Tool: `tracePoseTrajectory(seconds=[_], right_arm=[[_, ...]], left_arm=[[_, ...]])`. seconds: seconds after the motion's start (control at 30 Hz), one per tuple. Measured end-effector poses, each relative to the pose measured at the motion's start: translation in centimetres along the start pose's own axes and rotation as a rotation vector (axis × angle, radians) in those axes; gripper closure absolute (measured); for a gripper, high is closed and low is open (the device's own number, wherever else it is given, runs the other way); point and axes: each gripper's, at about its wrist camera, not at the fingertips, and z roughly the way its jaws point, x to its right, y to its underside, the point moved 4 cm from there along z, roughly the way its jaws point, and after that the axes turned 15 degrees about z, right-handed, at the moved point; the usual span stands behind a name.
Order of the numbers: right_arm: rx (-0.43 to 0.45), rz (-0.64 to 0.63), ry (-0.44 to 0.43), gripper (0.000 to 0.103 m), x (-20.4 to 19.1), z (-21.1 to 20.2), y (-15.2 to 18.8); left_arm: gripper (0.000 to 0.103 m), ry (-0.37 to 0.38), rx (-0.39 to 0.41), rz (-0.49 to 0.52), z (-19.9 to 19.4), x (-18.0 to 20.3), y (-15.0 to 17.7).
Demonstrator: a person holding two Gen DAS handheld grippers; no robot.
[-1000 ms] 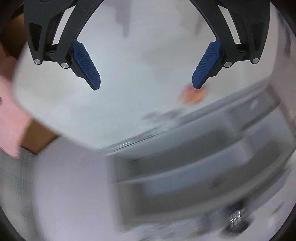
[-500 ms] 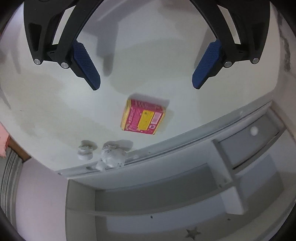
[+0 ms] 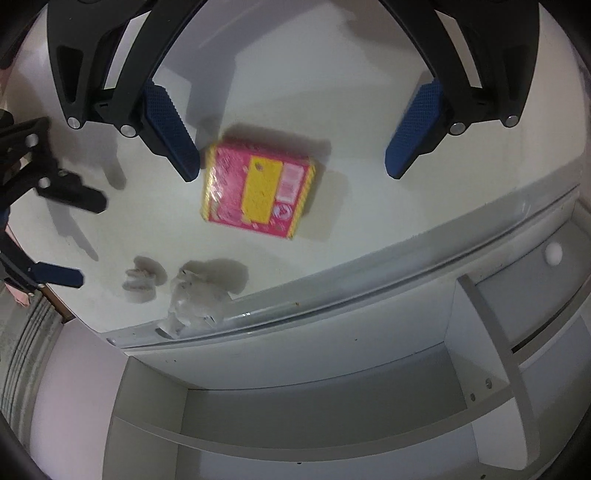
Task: Collect trash
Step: 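Grasp the pink candy box with the left tool while the right tool grasps the white plastic cap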
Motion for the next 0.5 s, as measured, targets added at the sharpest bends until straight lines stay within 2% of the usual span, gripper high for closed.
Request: tracePoseTrajectory(seconds=[0.03,0.13,0.2,0.23,0.27,0.3,0.37,0.5], right_arm=[[-0.015,-0.003,0.004,0.018,-0.1,0.5,-0.2],[-0.030,0.020,-0.002,0.021,0.2,1.5,-1.2],[-0.043,0.057,-0.031,0.029,0.5,2.1,-1.8],[-0.046,0.075,-0.044,0.032,0.6,2.3,-2.1],[-0.042,0.071,-0.038,0.034,0.5,2.5,-2.3],[-0.042,0.066,-0.042,0.035,0.3,2.6,-2.5],[-0.038,0.060,-0.051,0.047,-0.1,2.9,-2.8],[-0.029,0.052,-0.054,0.060,-0.5,3.1,-3.2]], left_arm=[[0.006,-0.002,-0.001,-0.002,0.1,0.0,-0.1],[0.006,0.005,0.001,0.008,0.4,-0.1,-0.5],[0.009,0.005,0.004,0.011,0.4,-0.1,-0.5],[0.021,0.006,0.016,0.014,0.2,0.0,-0.6],[0.042,0.000,0.032,0.018,-0.1,0.0,-0.7],[0.052,-0.010,0.041,0.015,-0.3,-0.1,-0.8],[0.052,-0.009,0.046,-0.004,-0.4,-0.4,-0.8],[0.052,-0.016,0.044,0.003,-0.4,-0.3,-0.9]])
